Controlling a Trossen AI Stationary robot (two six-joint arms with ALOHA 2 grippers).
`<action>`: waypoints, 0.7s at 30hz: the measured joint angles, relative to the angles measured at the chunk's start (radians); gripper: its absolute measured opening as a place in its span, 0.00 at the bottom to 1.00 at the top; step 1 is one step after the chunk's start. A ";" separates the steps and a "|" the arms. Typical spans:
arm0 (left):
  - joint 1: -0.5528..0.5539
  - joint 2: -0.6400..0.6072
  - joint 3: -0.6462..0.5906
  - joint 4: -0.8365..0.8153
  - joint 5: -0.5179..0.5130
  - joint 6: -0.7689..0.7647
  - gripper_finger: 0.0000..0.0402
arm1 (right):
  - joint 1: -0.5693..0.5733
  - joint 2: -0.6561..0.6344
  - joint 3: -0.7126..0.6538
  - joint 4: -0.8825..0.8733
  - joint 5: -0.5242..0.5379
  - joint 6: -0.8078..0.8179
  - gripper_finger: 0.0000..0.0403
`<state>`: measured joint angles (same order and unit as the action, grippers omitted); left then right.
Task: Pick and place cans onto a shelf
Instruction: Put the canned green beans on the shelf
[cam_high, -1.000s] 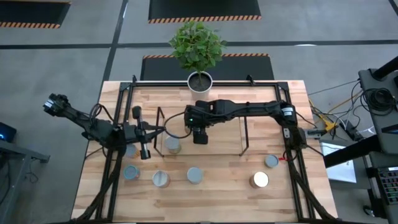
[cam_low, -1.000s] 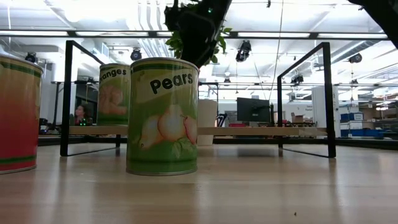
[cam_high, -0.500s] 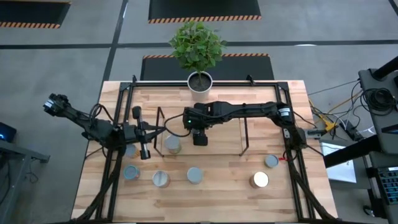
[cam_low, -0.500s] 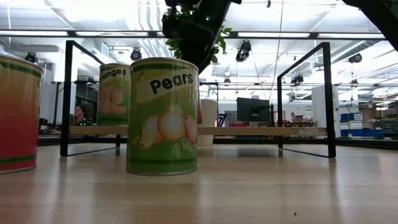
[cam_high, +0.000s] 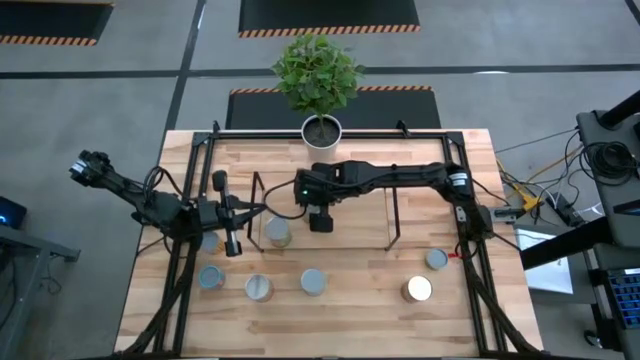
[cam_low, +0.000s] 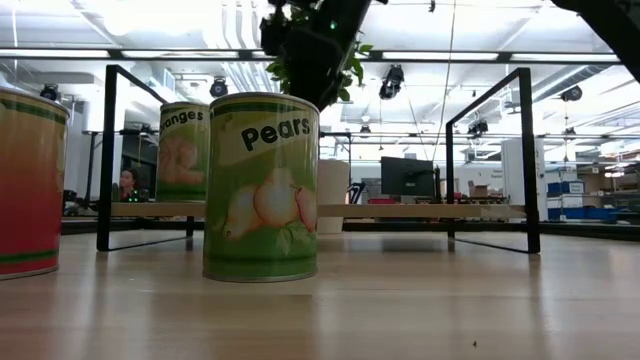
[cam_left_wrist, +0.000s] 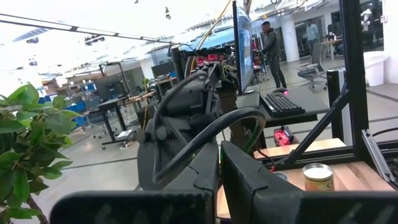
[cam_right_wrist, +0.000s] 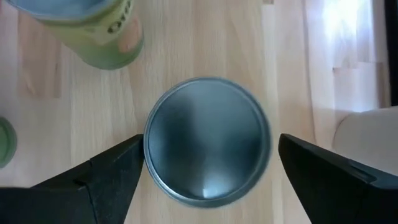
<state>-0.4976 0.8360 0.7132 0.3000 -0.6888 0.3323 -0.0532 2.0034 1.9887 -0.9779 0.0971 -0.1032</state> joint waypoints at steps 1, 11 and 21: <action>0.000 0.000 0.000 0.000 0.000 0.000 0.00 | 0.000 -0.004 0.012 -0.011 0.000 0.000 0.88; 0.000 0.000 0.003 -0.001 0.000 0.000 0.00 | 0.005 -0.085 0.072 -0.145 0.000 0.006 0.77; -0.001 0.000 0.004 -0.008 0.000 -0.001 0.00 | 0.000 -0.120 -0.050 -0.182 0.000 0.008 0.35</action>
<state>-0.4984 0.8364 0.7174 0.2916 -0.6888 0.3317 -0.0531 1.8832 1.9383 -1.1601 0.0975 -0.0956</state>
